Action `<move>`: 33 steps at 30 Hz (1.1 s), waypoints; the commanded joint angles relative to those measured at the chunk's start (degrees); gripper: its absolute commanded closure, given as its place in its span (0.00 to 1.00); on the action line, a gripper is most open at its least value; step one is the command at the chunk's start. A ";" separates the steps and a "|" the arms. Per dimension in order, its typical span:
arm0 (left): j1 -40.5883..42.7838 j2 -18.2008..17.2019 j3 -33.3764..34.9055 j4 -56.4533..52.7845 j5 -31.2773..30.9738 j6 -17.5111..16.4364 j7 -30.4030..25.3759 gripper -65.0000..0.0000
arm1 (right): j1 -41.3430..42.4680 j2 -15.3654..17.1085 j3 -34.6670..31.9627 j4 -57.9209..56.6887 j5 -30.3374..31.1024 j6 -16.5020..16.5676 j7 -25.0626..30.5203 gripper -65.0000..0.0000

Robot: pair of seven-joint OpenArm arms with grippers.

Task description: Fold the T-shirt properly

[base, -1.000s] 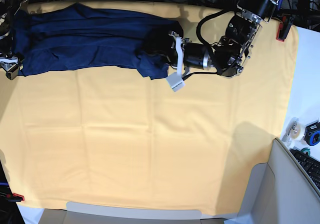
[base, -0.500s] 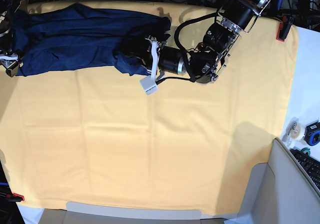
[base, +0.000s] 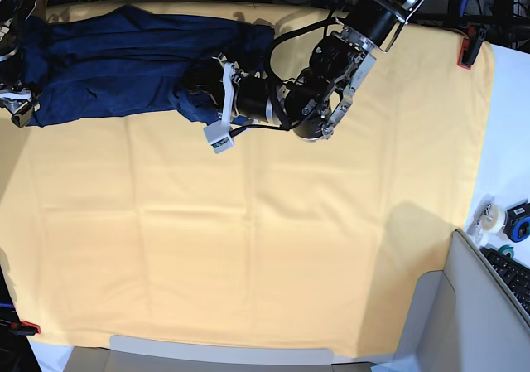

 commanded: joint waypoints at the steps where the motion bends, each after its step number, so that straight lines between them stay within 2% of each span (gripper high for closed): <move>1: -0.97 0.82 -0.16 0.77 -1.11 -0.57 -0.73 1.00 | 0.14 0.89 0.26 0.96 0.29 0.32 1.31 0.41; 11: -1.32 1.00 2.39 0.77 -1.11 -0.57 -0.91 1.00 | 0.14 0.80 0.18 0.96 0.29 0.32 1.31 0.41; 18: -1.50 2.58 3.18 0.77 -1.02 -0.57 -0.91 1.00 | 0.14 0.80 0.18 0.96 0.29 0.32 1.31 0.41; 24: -3.43 3.73 5.38 0.77 -1.02 -0.57 -1.17 1.00 | 0.14 -0.34 0.18 0.96 0.29 0.32 1.31 0.41; 27: -3.52 3.73 5.47 0.68 -1.02 -0.57 -3.11 1.00 | 0.14 -0.95 0.18 0.96 0.29 0.32 1.31 0.41; 33: -3.52 4.52 5.47 -5.03 -1.02 -0.57 -3.99 1.00 | 0.40 -1.13 0.18 0.96 0.29 0.32 1.31 0.41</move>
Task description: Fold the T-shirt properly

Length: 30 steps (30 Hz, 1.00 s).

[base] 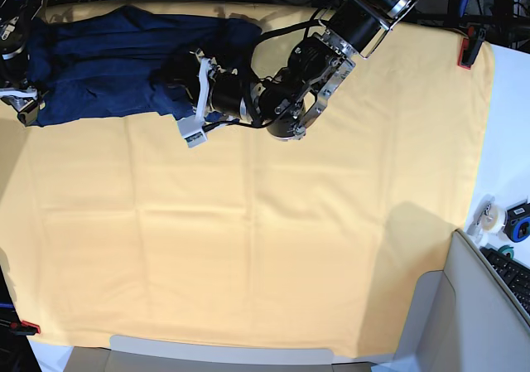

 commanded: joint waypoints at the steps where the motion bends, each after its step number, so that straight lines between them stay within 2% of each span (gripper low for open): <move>1: -0.99 1.28 0.05 0.14 -1.39 -0.37 -1.78 1.00 | 0.10 0.90 0.29 0.96 0.31 0.32 1.29 0.41; 3: -0.99 1.55 0.05 -1.27 -1.39 -0.37 -3.10 0.99 | 0.10 0.90 0.29 0.96 0.31 0.32 1.29 0.41; 5: -0.99 1.55 1.37 -1.88 -1.39 -0.37 -4.51 0.93 | 0.10 0.90 0.29 0.96 0.31 0.32 1.29 0.41; 10: -0.72 1.63 3.83 -1.97 -1.48 -0.37 -9.61 0.67 | 0.10 0.90 0.20 0.96 0.31 0.32 1.29 0.41; 12: -0.72 1.63 4.71 -1.97 -1.57 -0.37 -11.54 0.62 | 0.10 0.90 0.20 0.96 0.31 0.32 1.29 0.41; 20: -0.81 2.78 5.68 -1.88 -1.74 -0.37 -14.09 0.62 | 0.10 0.90 0.20 0.96 0.31 0.32 1.29 0.41; 30: -0.90 7.61 8.22 -1.79 -1.65 -0.37 -14.00 0.62 | 0.18 0.90 0.20 -2.03 0.67 0.32 1.29 0.41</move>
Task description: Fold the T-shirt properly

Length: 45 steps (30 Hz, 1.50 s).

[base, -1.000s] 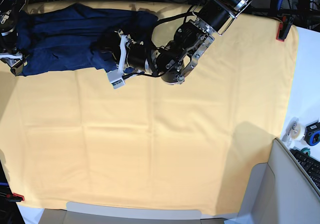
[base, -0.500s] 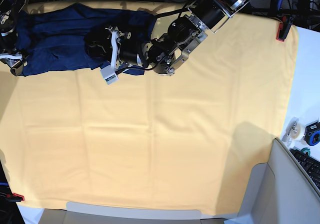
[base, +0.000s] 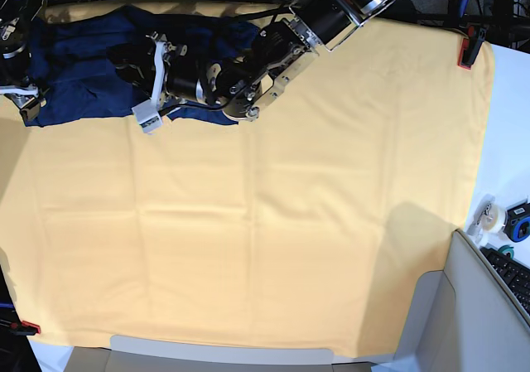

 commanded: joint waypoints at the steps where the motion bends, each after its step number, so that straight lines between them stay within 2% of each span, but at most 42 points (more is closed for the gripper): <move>1: -1.05 1.06 -0.15 1.27 -1.59 -0.70 -1.33 0.62 | 0.21 0.97 0.31 0.79 0.60 0.34 1.34 0.41; 5: -1.58 0.62 -0.59 8.48 -1.33 -0.61 -0.89 0.64 | 0.21 0.97 0.31 0.79 0.42 0.43 1.34 0.41; 6: -2.55 -0.53 -1.03 11.11 -1.33 -0.61 -0.71 0.66 | 0.21 0.97 0.31 0.79 0.42 0.43 1.42 0.41; 8: -5.54 -3.25 -1.73 15.77 -1.33 0.09 0.87 0.75 | 0.21 0.97 0.31 0.79 0.51 0.43 1.42 0.41; 10: -7.38 -6.15 -2.17 17.09 -1.33 2.64 3.42 0.87 | 0.21 0.97 0.31 0.79 0.60 0.43 1.42 0.41; 12: -7.91 -10.28 -3.31 17.36 -1.33 6.07 3.51 0.99 | 0.29 0.97 0.31 0.79 0.60 0.43 1.51 0.41; 15: -7.82 -13.98 -3.14 17.36 -1.33 9.85 3.60 1.00 | 0.29 0.97 0.31 0.79 0.51 0.43 1.60 0.41; 20: -5.10 -17.49 -2.17 17.36 0.26 11.17 3.60 1.00 | 1.00 0.97 0.31 0.79 0.42 0.43 1.42 0.41; 28: 0.53 -17.40 -2.17 17.36 12.92 11.17 4.21 1.00 | 1.44 0.97 0.31 0.79 0.34 0.43 1.42 0.41; 33: 1.94 -15.65 -2.17 17.36 17.05 11.17 4.21 1.00 | 1.26 0.97 -0.75 0.79 0.34 0.43 1.42 0.41; 41: 2.03 -11.87 -2.17 17.09 17.49 11.17 4.04 1.00 | 1.17 -0.17 -2.15 0.79 0.34 0.43 1.42 0.41; 45: 1.50 -10.46 0.03 16.21 17.49 11.17 3.33 0.99 | 1.26 -0.17 -2.15 0.79 0.34 0.43 1.42 0.41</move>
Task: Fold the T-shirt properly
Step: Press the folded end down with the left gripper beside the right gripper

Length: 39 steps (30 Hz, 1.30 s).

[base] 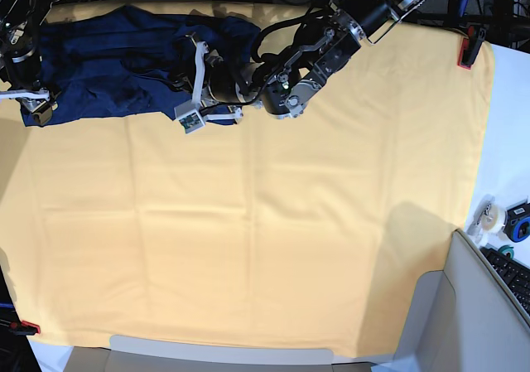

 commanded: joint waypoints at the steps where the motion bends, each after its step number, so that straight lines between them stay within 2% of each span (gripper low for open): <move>1: -0.97 1.06 0.32 0.17 -0.61 -0.31 -1.74 0.99 | 0.25 1.01 0.36 0.96 0.40 0.21 1.38 0.41; 8: -0.97 4.58 0.75 -3.26 -0.61 -0.31 -7.63 0.99 | -0.01 0.92 0.36 0.96 0.40 0.21 1.38 0.41; 14: -1.50 5.63 0.23 -2.56 -0.61 -0.31 -8.60 0.99 | -0.01 0.92 0.62 0.96 0.31 0.21 1.38 0.41; 16: -2.03 5.28 -0.39 -0.18 -0.61 -0.22 -8.69 0.99 | -0.01 0.92 0.71 0.96 0.31 0.21 1.38 0.41; 20: -1.50 2.47 -7.42 6.94 -0.61 -0.22 -7.37 0.99 | -0.01 0.92 0.53 0.87 0.31 0.21 1.38 0.41; 22: -0.53 -0.34 -9.62 9.75 -0.61 -0.22 -4.38 0.99 | -0.01 0.92 0.45 0.87 0.31 0.21 1.38 0.41; 25: -0.62 -2.28 -10.67 10.37 -0.61 -0.22 0.11 0.99 | 0.17 0.92 0.45 0.08 0.31 0.21 1.38 0.41; 31: -0.09 -3.68 -10.15 8.26 -0.61 -0.22 4.41 0.99 | 0.34 0.92 0.36 -1.41 0.31 0.21 1.56 0.41; 39: -0.62 -3.68 -1.18 2.28 -0.52 -0.22 3.62 0.99 | 0.34 0.92 0.36 -1.33 0.31 0.21 1.38 0.41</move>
